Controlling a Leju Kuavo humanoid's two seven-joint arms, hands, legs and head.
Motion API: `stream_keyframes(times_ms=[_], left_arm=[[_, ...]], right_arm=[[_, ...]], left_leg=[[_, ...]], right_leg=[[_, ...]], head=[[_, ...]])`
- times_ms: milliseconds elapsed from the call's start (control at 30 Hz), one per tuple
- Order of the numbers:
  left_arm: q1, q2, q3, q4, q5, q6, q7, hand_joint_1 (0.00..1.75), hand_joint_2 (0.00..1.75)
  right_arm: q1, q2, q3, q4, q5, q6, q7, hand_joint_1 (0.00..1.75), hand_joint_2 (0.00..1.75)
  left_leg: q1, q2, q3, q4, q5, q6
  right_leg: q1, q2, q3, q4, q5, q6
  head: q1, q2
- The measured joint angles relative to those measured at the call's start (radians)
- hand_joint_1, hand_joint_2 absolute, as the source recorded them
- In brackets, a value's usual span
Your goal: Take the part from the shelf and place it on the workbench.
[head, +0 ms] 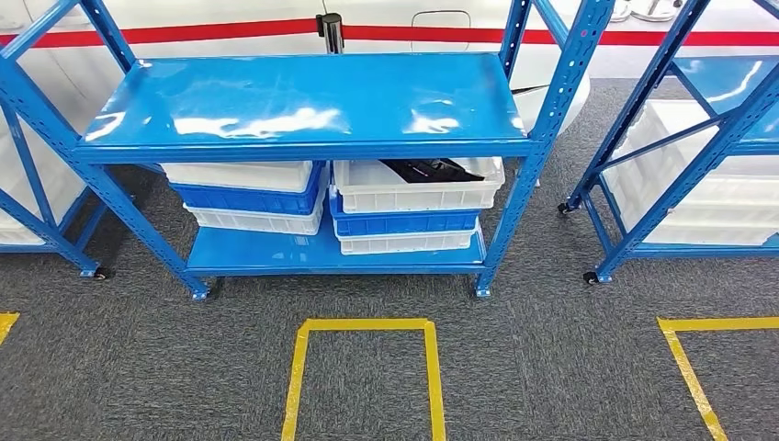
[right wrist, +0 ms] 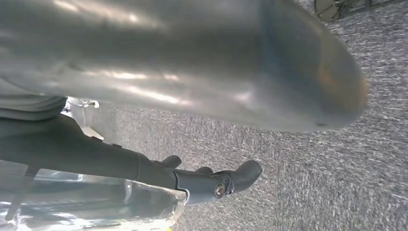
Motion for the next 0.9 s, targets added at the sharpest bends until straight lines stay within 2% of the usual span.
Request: stream_keyframes(times_ms=[67,133,267,400,433,567,600,633,733,767,900], left_arm=[[-0.001,-0.001,0.0,0.0,0.0,0.0,-0.002,0.0,0.0],[0.0,-0.002,0.0,0.0,0.0,0.0,-0.003,0.0,0.0],[0.002,-0.002,0.001,0.0,0.0,0.001,-0.004,0.0,0.0],[0.002,-0.003,0.003,0.0,0.0,0.002,-0.007,0.0,0.0],[0.002,-0.004,0.003,0.0,0.0,0.002,-0.009,0.0,0.0],[0.001,-0.004,0.004,0.0,0.0,0.002,-0.019,0.0,1.75],[0.001,-0.004,0.004,0.0,0.0,0.002,-0.02,0.0,1.75],[0.001,-0.004,0.004,0.0,0.0,0.002,-0.021,0.0,1.75],[0.001,-0.004,0.004,0.0,-0.013,0.013,-0.021,0.0,1.75],[0.001,-0.004,0.003,0.0,-0.021,0.022,-0.021,0.0,1.75],[0.002,-0.004,-0.001,0.0,-0.033,0.059,-0.02,0.0,1.75]], right_arm=[[0.0,-0.002,0.0,0.0,0.022,-0.003,0.005,0.0,0.0],[-0.001,-0.004,0.006,0.0,0.046,-0.008,0.014,0.0,0.0],[-0.001,-0.006,0.02,0.0,0.063,-0.016,0.019,0.0,0.0],[-0.001,-0.005,0.025,0.0,0.066,-0.019,0.018,0.0,1.75],[-0.001,-0.004,0.026,0.0,0.067,-0.021,0.018,0.0,1.75],[-0.001,0.0,0.029,0.0,0.073,-0.03,0.018,0.0,1.75],[-0.001,0.001,0.031,0.0,0.074,-0.031,0.017,0.0,1.75],[-0.001,0.002,0.032,0.0,0.074,-0.031,0.016,0.0,1.31],[-0.001,0.002,0.035,0.0,0.077,-0.033,0.011,0.0,1.31],[-0.001,0.002,0.037,0.0,0.078,-0.034,0.009,0.0,1.75],[0.0,0.004,0.04,0.0,0.061,-0.035,-0.003,0.0,1.75]], left_leg=[[-0.005,-0.001,0.002,-0.017,0.002,-0.005],[-0.01,-0.002,0.002,-0.019,0.004,-0.008],[-0.022,-0.003,-0.003,-0.018,0.008,0.004],[-0.026,-0.003,-0.007,-0.017,0.011,0.009],[-0.027,-0.003,-0.007,-0.017,0.011,0.009],[-0.027,-0.003,-0.008,-0.016,0.009,0.011],[-0.027,-0.003,-0.008,-0.016,0.009,0.011],[-0.027,-0.003,-0.008,-0.017,0.009,0.011],[-0.026,-0.003,-0.008,-0.017,0.009,0.011],[-0.026,-0.003,-0.008,-0.017,0.009,0.011],[-0.025,-0.003,-0.008,-0.017,0.009,0.011]], right_leg=[[0.008,0.0,-0.009,0.002,-0.005,0.003],[0.01,-0.002,-0.016,0.004,-0.009,0.006],[0.005,-0.003,-0.014,0.003,-0.002,0.018],[0.001,-0.003,-0.013,0.003,0.002,0.024],[0.0,-0.003,-0.014,0.003,0.002,0.024],[-0.002,-0.003,-0.014,0.002,0.001,0.024],[-0.002,-0.003,-0.014,0.002,0.001,0.024],[-0.002,-0.003,-0.014,0.002,0.001,0.024],[-0.002,-0.003,-0.015,0.002,0.001,0.024],[-0.002,-0.003,-0.014,0.002,0.001,0.024],[-0.001,-0.003,-0.014,0.002,0.002,0.024]], head=[[0.001,0.0],[0.001,0.0],[0.001,0.0],[0.001,0.0],[0.001,0.0],[0.001,0.0],[0.001,0.0],[0.0,0.0],[0.0,0.0],[0.0,0.0],[0.0,0.0]])
